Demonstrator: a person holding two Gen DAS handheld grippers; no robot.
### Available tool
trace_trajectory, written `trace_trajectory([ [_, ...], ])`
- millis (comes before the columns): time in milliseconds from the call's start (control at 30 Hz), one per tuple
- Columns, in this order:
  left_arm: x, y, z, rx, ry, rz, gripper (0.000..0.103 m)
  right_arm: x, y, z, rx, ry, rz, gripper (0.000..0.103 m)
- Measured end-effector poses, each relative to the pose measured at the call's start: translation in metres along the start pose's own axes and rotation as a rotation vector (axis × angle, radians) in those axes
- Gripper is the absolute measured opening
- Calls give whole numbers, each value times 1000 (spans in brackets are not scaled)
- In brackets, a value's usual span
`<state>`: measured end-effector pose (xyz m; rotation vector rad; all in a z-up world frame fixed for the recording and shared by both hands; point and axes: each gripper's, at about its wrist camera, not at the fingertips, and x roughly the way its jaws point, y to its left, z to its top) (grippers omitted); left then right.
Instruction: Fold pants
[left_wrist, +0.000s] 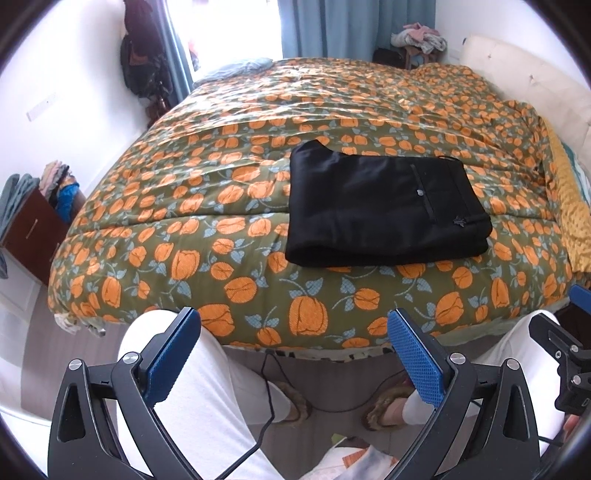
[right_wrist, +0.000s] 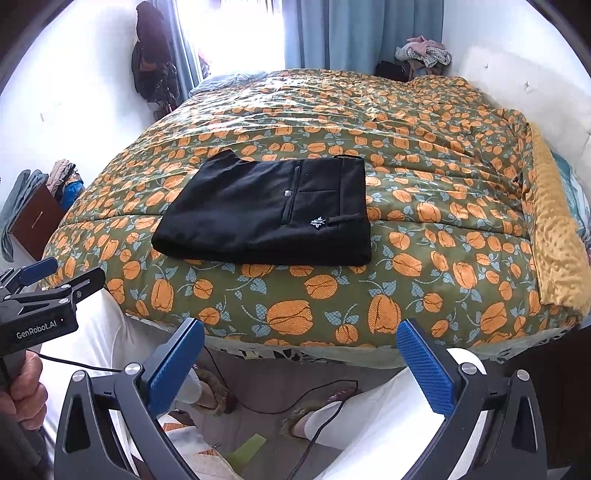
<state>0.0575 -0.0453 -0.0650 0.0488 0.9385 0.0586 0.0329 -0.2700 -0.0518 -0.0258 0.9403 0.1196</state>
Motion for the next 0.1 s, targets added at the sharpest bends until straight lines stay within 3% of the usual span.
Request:
trace_trajectory([
  [100,-3,-3,0,13,-10,0,101,0,1,-1,-4,1,10,103],
])
